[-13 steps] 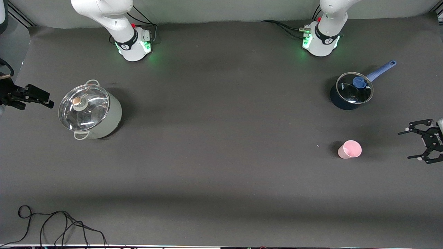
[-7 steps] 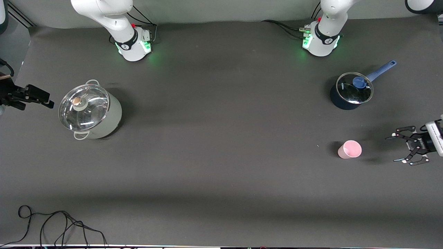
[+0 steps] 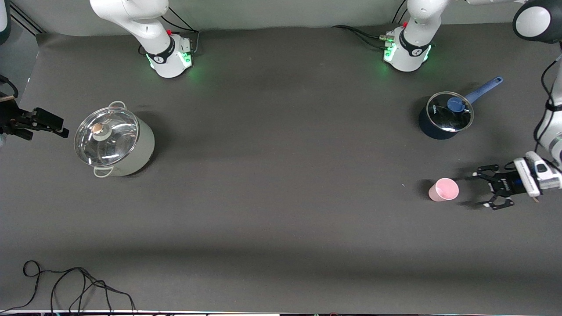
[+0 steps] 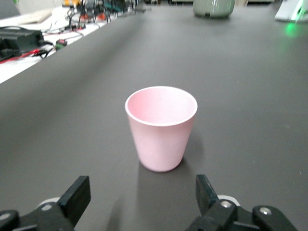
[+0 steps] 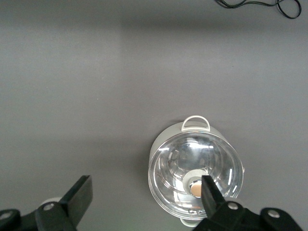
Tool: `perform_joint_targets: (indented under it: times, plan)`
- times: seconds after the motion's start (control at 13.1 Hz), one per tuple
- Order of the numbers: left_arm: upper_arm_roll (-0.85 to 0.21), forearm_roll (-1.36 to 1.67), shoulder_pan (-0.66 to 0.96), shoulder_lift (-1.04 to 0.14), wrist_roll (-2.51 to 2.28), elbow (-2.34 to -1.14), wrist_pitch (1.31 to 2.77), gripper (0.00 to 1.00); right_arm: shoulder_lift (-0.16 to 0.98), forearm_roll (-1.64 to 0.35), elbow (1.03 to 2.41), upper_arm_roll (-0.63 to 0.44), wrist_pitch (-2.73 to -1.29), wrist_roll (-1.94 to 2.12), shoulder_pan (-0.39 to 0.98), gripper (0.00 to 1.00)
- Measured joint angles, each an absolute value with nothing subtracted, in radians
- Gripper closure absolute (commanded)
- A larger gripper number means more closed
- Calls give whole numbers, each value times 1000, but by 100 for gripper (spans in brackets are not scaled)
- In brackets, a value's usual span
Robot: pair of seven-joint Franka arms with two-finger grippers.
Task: Transfer pink cup from left to right arm
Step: 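Lower the open left gripper around the pink cup, then close the left gripper on the pink cup and lift it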
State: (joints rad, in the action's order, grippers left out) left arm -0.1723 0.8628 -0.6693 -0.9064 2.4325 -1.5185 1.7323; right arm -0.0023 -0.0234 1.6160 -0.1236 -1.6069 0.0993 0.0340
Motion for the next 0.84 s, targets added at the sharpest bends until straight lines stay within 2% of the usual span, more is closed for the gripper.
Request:
perform_joint_targets:
  times: [0.84]
  plan:
    - [-221,919,-637,-1028,2484,-1519,1650,2,-1,-23,1616,-124,-1607,99,33,0]
